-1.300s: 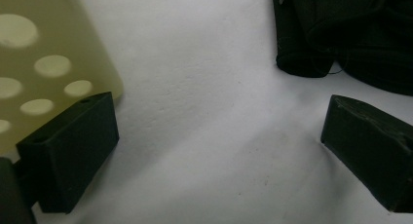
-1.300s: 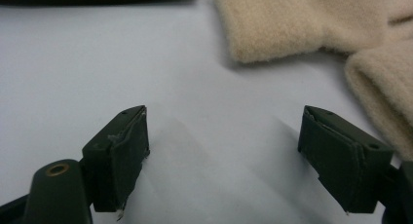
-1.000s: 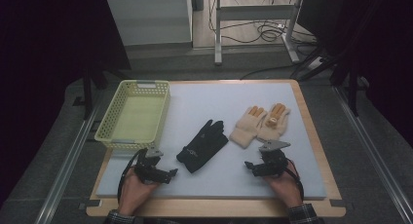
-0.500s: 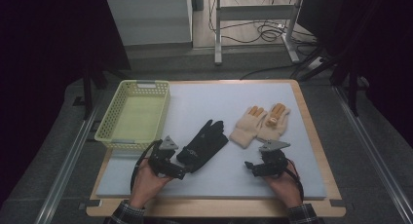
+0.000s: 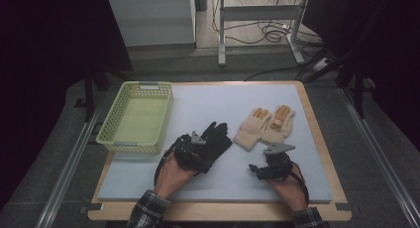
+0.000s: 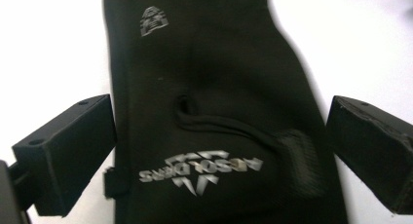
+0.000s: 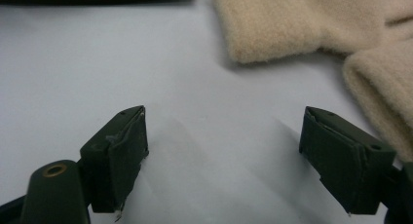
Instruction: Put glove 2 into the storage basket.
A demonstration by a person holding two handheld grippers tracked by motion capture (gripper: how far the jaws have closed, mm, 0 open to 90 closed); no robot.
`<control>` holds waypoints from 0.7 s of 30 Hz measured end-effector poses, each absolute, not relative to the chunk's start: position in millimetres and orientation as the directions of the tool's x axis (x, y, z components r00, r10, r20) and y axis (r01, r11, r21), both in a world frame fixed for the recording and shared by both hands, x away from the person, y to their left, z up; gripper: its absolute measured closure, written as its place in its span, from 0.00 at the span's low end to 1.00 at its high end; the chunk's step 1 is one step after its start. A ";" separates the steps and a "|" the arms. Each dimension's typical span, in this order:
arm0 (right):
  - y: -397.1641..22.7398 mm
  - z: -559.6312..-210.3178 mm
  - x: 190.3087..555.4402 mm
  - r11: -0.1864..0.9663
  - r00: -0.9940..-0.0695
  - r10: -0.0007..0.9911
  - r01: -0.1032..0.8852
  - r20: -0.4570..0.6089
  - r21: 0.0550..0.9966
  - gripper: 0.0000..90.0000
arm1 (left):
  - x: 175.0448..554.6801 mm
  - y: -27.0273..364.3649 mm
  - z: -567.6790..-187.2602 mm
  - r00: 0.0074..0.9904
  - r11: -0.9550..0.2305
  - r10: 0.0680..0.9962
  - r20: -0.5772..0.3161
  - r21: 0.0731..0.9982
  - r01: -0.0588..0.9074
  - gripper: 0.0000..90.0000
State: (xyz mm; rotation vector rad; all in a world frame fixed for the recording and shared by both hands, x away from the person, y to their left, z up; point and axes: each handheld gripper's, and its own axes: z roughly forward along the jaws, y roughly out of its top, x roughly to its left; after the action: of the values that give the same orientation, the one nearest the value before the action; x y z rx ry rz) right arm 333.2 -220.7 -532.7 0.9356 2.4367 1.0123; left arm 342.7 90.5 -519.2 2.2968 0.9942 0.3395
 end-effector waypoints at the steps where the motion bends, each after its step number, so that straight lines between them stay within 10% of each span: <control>1: -220.7 -532.7 333.1 0.530 -0.725 0.686 0.443 -0.059 0.723 0.19 | 345.4 91.2 -521.8 0.683 -0.535 0.730 -0.008 0.616 0.579 0.00; 15: -220.7 -532.8 333.2 0.529 -0.725 0.686 0.445 -0.056 0.723 0.19 | 350.0 90.3 -534.3 0.723 -0.574 0.690 -0.037 0.579 0.578 0.01; 21: -220.7 -532.8 333.2 0.529 -0.725 0.686 0.444 -0.057 0.723 0.19 | 349.1 92.6 -523.8 0.735 -0.595 0.677 -0.032 0.565 0.572 0.34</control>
State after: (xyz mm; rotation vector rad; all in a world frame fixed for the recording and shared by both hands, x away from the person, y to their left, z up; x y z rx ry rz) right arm 333.2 -220.7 -532.8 0.9361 2.4372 1.0121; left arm 349.1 92.6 -523.8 2.3798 0.9423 0.2505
